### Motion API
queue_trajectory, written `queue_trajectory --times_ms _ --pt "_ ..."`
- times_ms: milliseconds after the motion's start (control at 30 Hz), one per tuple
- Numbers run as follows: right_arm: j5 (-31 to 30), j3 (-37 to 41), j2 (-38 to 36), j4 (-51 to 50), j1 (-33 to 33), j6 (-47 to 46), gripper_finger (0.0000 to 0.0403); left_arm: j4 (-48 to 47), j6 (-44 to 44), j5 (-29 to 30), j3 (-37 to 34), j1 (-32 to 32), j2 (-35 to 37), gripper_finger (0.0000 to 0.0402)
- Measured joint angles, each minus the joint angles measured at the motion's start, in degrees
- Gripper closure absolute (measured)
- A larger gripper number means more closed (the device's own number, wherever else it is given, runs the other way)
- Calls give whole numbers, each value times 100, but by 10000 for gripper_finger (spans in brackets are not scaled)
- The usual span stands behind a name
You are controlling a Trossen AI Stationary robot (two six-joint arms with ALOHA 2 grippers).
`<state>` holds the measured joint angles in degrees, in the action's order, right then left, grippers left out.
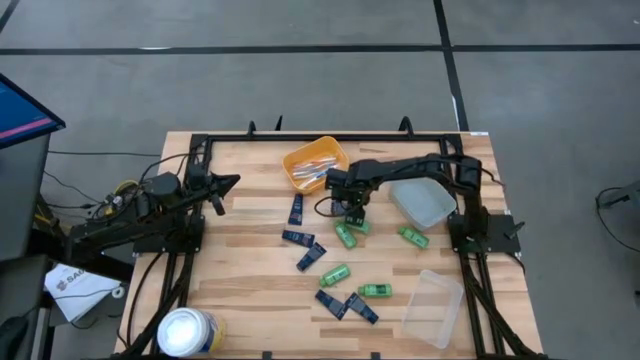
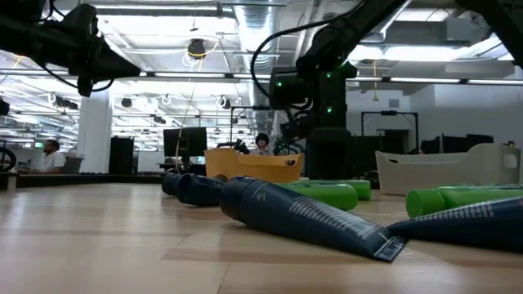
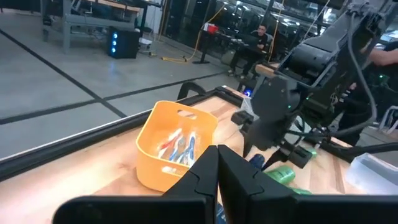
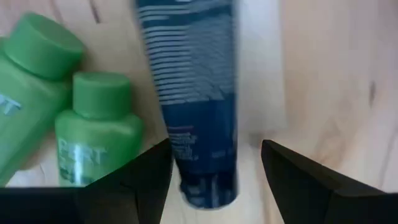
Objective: Pick & Place Travel size toiletries
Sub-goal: Put the dark blue shave cream into the transparent bin
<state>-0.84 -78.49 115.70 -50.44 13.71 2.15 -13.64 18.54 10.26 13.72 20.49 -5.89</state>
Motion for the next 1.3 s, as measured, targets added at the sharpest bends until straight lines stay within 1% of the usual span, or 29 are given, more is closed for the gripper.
queue_trajectory --times_ms 67,133,333,400,600,700,800,900,1067,1200,1300 --pt "0 10 -10 133 37 1 175 10 -2 1 0 0 2 400" --pt "-4 18 -19 199 59 9 191 12 -2 2 0 -1 0 400" --pt "83 21 -55 258 109 179 270 17 -11 4 0 -1 0 400" --pt "126 21 -55 271 109 297 289 17 -12 4 0 0 0 400" --pt "127 21 -55 273 109 387 289 19 -19 20 0 0 0 400" --pt "127 21 -55 271 107 387 279 19 -22 20 0 0 0 400" --pt "126 25 -190 200 107 387 279 19 -22 20 0 0 0 400" --pt "127 19 -506 137 107 346 287 21 -22 20 0 0 0 400" --pt "160 19 -1217 -82 63 -49 284 21 -15 18 0 0 0 400" --pt "170 19 -1878 -365 -127 -590 280 39 0 6 0 0 0 400" --pt "171 19 -2332 -643 -409 -1224 286 52 9 4 0 0 0 400"
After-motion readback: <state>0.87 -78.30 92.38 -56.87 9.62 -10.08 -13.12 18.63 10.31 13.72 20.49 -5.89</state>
